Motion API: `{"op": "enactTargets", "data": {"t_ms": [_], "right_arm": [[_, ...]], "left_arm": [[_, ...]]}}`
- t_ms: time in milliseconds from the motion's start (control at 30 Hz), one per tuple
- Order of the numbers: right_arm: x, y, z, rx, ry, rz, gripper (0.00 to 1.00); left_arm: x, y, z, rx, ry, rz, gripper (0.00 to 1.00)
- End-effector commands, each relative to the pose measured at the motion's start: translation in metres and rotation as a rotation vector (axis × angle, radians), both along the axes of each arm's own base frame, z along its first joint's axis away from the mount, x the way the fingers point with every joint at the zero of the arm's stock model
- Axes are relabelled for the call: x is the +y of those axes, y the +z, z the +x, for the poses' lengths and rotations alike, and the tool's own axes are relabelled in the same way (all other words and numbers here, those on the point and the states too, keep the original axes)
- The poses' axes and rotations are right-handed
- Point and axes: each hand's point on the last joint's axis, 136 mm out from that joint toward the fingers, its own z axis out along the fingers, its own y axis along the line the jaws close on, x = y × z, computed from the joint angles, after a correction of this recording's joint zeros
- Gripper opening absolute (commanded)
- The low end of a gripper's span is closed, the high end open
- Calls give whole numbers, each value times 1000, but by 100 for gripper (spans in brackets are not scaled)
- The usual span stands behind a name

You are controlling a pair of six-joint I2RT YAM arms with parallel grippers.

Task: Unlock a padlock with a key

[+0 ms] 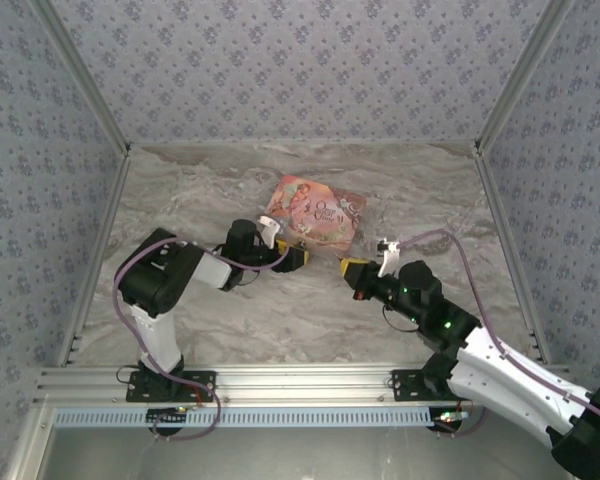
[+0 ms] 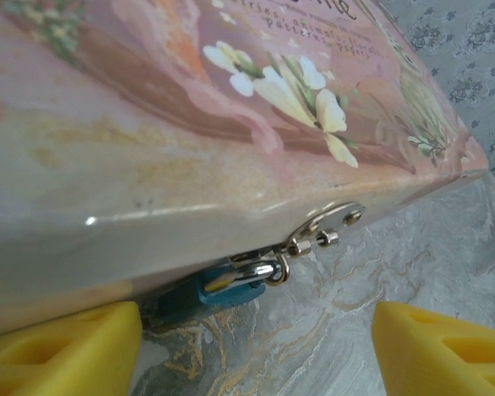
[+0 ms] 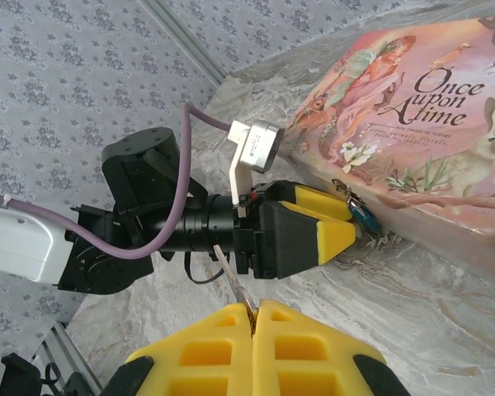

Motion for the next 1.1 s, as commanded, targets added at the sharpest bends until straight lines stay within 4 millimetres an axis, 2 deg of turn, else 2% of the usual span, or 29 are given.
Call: {"op": "enactTargets", "data": {"t_ms": [0, 500, 767, 1067], "right_arm": [[-5, -5, -1, 14, -23, 4, 0], [-6, -4, -3, 8, -24, 10, 0], [-7, -3, -3, 3, -26, 10, 0], [-6, -3, -3, 0, -24, 13, 0]], "left_arm": [[-14, 13, 4, -30, -35, -48, 69], [-29, 18, -4, 15, -29, -93, 57], [-25, 16, 1, 45, 37, -113, 50], [-30, 14, -1, 106, 46, -163, 49]]}}
